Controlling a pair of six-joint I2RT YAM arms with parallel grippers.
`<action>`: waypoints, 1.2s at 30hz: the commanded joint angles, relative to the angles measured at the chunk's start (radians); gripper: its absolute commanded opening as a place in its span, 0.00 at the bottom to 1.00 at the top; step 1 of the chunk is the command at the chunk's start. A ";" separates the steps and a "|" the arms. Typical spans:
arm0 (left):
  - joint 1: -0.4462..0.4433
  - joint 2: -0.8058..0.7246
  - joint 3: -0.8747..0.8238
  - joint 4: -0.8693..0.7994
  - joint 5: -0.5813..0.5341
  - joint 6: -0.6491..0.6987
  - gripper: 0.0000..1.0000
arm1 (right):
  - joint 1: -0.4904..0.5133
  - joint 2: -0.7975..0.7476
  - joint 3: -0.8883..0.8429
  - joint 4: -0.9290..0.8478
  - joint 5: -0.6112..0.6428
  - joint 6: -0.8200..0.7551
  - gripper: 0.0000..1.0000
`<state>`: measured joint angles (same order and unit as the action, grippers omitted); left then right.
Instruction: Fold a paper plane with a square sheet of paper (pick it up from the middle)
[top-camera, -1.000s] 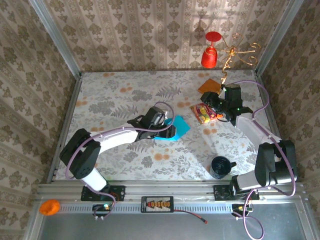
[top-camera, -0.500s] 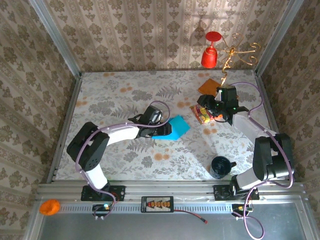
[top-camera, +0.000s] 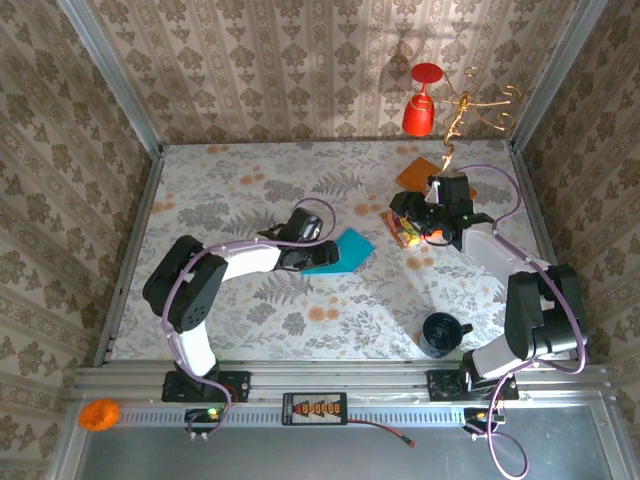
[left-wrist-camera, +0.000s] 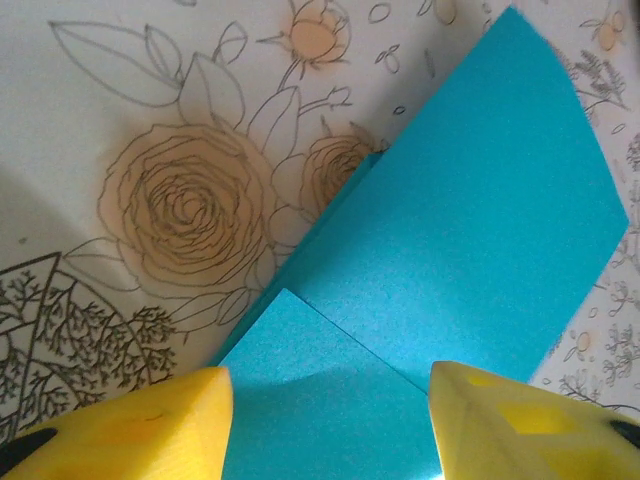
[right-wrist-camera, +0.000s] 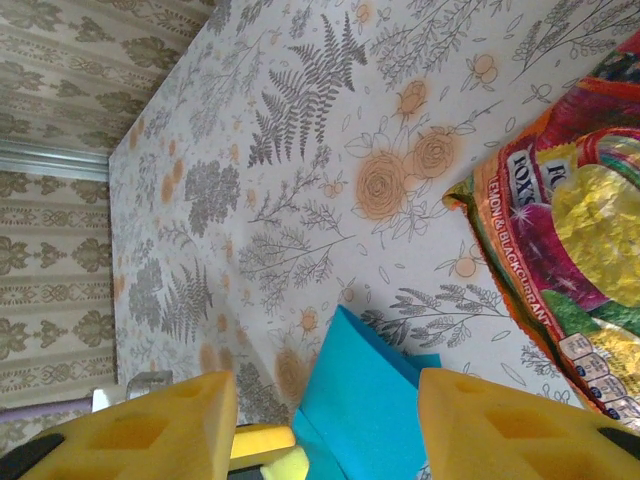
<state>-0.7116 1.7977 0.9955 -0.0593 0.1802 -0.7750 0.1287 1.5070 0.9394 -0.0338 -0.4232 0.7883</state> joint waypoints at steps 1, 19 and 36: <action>0.006 0.025 0.027 -0.027 -0.009 -0.026 0.54 | 0.016 0.020 0.012 -0.006 -0.027 0.009 0.52; 0.019 0.072 0.043 -0.100 0.024 -0.210 0.48 | 0.246 0.092 -0.104 -0.090 -0.053 0.158 0.45; 0.040 0.068 0.017 -0.099 0.060 -0.273 0.46 | 0.307 0.185 -0.149 0.031 -0.130 0.274 0.39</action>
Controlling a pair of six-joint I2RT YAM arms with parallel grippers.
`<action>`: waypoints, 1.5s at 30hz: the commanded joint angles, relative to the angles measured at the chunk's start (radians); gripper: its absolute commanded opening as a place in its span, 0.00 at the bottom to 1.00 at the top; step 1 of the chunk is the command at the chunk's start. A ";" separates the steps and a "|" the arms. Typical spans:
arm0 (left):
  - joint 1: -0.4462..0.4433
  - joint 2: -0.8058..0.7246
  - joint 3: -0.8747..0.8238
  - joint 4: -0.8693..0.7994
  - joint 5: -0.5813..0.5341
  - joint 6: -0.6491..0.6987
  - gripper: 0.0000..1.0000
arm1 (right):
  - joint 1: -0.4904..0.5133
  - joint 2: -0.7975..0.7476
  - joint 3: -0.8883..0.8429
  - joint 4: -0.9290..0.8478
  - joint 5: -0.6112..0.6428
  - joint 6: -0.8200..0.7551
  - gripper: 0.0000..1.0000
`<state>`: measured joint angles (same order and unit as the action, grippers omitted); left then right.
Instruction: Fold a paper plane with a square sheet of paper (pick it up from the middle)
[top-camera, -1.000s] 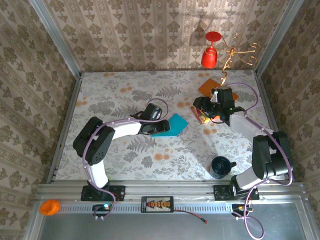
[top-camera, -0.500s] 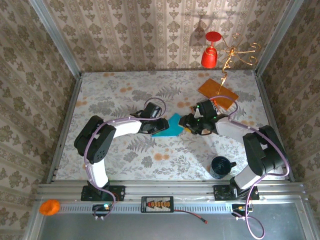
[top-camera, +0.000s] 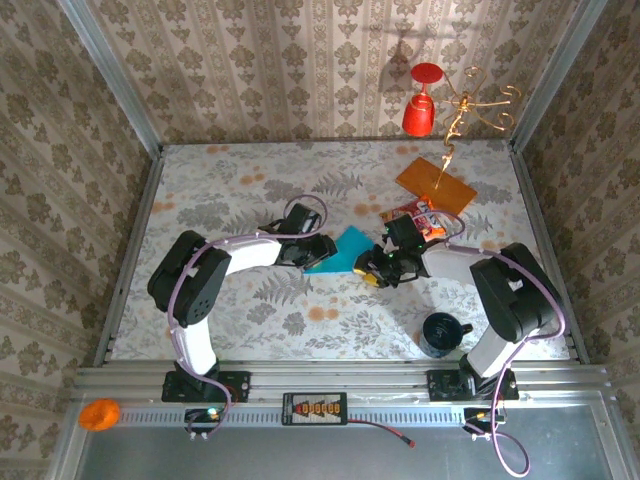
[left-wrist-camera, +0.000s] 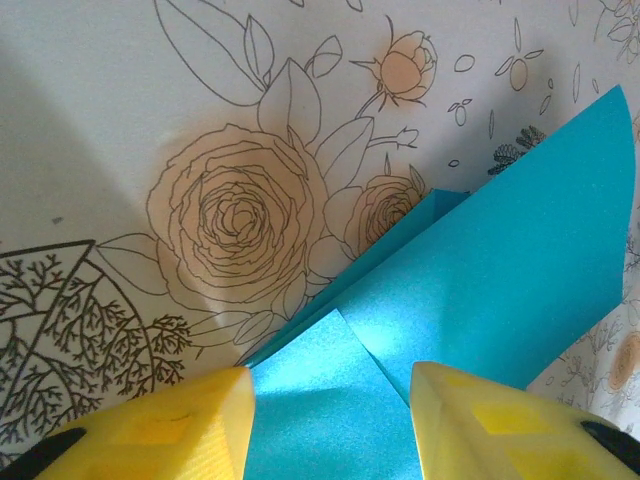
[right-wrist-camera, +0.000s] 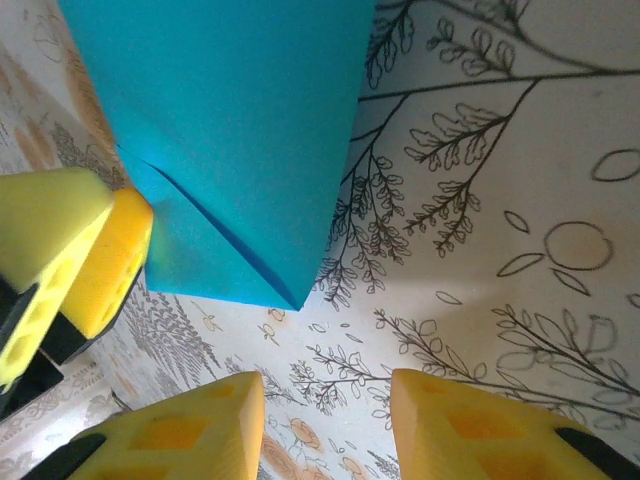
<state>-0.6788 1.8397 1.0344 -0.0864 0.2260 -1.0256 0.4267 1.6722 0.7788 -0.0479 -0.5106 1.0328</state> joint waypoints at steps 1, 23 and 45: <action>0.008 0.026 -0.022 -0.072 0.017 -0.025 0.46 | 0.011 0.027 0.018 0.046 -0.041 0.033 0.39; 0.010 0.013 -0.058 -0.023 0.044 -0.099 0.46 | 0.015 0.069 -0.012 0.183 0.021 0.168 0.29; 0.012 0.007 -0.065 -0.015 0.053 -0.105 0.46 | 0.022 0.072 -0.039 0.275 0.014 0.201 0.26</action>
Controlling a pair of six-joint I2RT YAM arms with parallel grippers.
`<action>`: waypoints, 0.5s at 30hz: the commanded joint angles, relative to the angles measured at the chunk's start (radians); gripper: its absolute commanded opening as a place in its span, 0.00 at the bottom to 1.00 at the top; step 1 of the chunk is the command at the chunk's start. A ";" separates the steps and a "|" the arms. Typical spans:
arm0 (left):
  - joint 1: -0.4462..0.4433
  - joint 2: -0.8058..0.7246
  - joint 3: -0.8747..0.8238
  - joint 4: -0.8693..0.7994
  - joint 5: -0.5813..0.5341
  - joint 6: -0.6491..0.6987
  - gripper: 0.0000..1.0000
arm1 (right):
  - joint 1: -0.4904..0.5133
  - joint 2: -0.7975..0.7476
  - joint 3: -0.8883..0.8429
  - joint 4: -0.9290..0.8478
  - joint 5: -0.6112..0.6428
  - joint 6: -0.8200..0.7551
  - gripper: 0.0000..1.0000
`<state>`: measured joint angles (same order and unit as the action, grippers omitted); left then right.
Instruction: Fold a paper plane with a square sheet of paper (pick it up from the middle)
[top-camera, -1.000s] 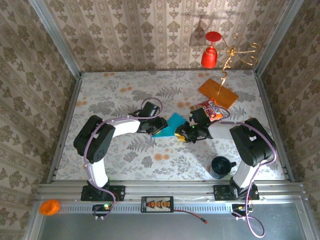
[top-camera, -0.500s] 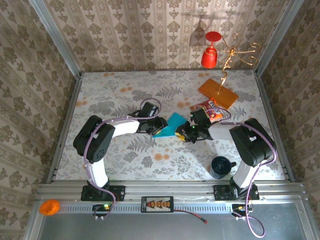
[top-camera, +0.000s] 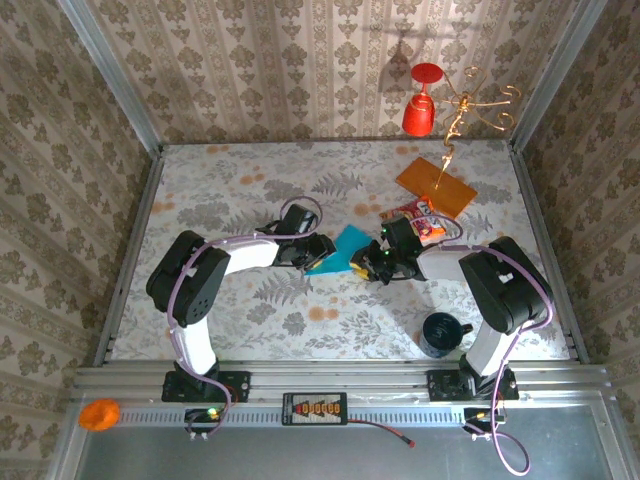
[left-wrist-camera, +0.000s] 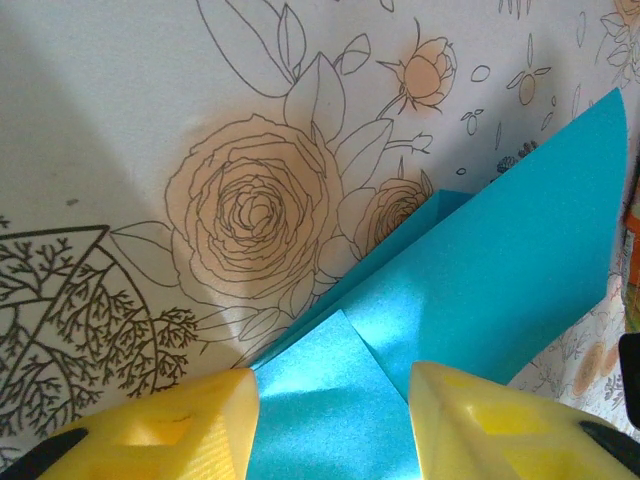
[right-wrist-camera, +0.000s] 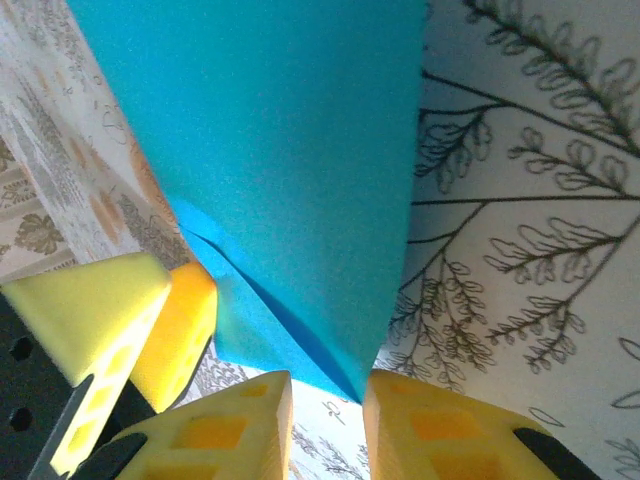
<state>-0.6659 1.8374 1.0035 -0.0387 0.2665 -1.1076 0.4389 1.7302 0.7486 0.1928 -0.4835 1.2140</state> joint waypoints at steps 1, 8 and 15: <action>-0.001 0.010 -0.033 -0.063 0.013 -0.023 0.46 | 0.011 0.014 -0.011 0.038 -0.014 0.022 0.26; -0.001 0.008 -0.033 -0.063 0.014 -0.024 0.46 | 0.014 0.020 -0.018 0.048 -0.014 0.036 0.26; 0.000 0.003 -0.034 -0.054 0.017 -0.032 0.46 | 0.017 0.041 -0.031 0.107 -0.038 0.066 0.23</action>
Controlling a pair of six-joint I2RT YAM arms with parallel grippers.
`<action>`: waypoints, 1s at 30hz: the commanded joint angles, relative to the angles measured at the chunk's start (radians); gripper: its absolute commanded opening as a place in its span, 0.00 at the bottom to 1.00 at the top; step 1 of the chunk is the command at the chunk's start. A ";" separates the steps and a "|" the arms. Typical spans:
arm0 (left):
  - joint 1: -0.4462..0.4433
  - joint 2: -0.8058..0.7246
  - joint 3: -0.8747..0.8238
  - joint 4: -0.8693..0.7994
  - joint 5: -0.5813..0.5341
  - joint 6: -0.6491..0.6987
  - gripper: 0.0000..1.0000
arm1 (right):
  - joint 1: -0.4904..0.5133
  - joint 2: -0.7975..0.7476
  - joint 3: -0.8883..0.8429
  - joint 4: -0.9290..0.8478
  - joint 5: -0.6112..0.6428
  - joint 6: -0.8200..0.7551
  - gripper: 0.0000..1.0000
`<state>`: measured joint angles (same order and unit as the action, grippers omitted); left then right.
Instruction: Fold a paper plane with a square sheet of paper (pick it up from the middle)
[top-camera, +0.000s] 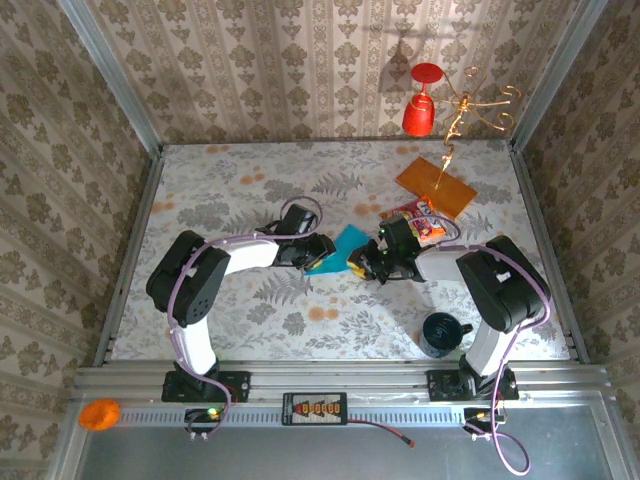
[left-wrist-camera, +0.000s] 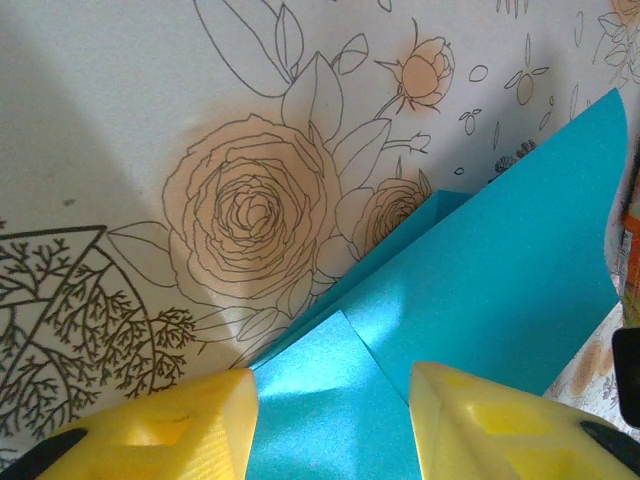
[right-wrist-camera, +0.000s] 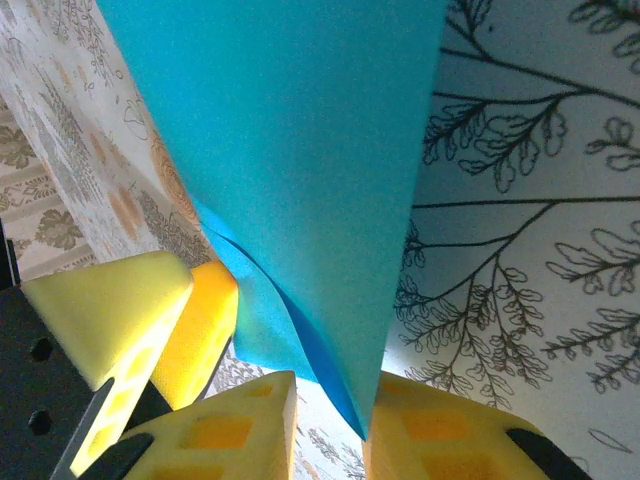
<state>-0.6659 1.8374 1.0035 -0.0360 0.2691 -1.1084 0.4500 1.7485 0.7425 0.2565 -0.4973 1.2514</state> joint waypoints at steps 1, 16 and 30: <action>0.000 0.002 -0.034 -0.055 0.016 -0.031 0.46 | 0.006 0.024 -0.031 0.057 -0.025 0.035 0.23; 0.005 -0.030 -0.025 -0.057 0.034 -0.002 0.47 | 0.006 -0.023 -0.027 0.016 0.028 -0.006 0.10; -0.012 -0.189 -0.039 -0.047 -0.055 0.433 0.64 | -0.008 -0.104 0.074 -0.228 0.052 -0.096 0.04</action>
<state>-0.6682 1.6981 0.9821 -0.0666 0.2615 -0.8513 0.4477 1.6688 0.7860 0.1158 -0.4625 1.1885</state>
